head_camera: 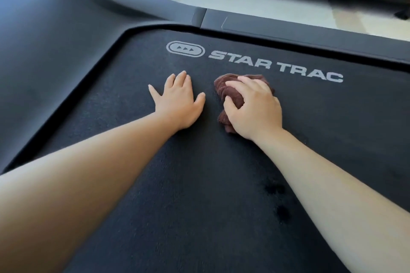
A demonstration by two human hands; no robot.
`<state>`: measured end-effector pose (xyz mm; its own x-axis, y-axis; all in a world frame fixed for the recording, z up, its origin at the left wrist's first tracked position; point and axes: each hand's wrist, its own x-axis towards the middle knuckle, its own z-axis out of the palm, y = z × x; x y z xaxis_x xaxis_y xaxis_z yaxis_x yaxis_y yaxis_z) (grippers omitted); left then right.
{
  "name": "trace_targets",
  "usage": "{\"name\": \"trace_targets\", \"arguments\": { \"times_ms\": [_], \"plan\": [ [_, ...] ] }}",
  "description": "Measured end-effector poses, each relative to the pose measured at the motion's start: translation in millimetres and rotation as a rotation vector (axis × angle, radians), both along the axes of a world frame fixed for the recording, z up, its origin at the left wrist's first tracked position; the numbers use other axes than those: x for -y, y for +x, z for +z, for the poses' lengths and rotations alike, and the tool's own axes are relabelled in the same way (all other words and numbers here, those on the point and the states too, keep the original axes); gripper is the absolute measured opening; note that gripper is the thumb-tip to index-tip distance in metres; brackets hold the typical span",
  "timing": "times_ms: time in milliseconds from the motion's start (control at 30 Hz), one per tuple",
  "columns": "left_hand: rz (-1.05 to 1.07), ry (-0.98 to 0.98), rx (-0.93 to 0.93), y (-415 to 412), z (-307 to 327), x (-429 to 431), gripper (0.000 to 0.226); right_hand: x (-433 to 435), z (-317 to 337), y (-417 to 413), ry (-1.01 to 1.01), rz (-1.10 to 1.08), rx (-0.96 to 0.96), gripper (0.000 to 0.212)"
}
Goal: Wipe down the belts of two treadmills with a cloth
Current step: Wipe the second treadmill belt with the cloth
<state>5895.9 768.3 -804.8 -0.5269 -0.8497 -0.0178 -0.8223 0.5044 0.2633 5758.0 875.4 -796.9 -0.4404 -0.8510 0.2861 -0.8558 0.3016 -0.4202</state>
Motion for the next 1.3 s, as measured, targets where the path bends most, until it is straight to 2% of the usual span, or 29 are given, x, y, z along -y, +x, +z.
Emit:
{"name": "trace_targets", "arguments": {
  "times_ms": [133,367,467,600,767,1000,1133,1300],
  "plan": [
    [0.009,-0.093,-0.031,-5,-10,0,0.063,40,1,-33,0.026,-0.049,-0.04,0.038],
    [0.015,-0.155,-0.049,-7,-18,4,0.064,136,7,-70,0.096,0.06,-0.027,0.037],
    [0.015,-0.163,-0.039,-8,-19,6,0.065,151,9,-75,0.11,0.049,-0.005,0.037],
    [0.013,-0.146,-0.018,-9,-16,10,0.066,118,8,-65,0.118,0.028,0.005,0.04],
    [0.024,-0.121,-0.015,-8,-9,6,0.064,20,4,-40,0.11,-0.029,0.029,0.044],
    [-0.101,-0.065,0.053,-7,-6,-32,0.067,-97,0,-15,0.098,-0.108,0.002,0.046],
    [-0.051,-0.033,0.022,-32,-2,-49,0.061,-107,0,-15,0.072,-0.147,-0.022,0.044],
    [-0.038,-0.08,-0.006,-51,-11,-39,0.059,-75,-2,-36,0.063,-0.205,-0.043,0.044]
  ]
}}
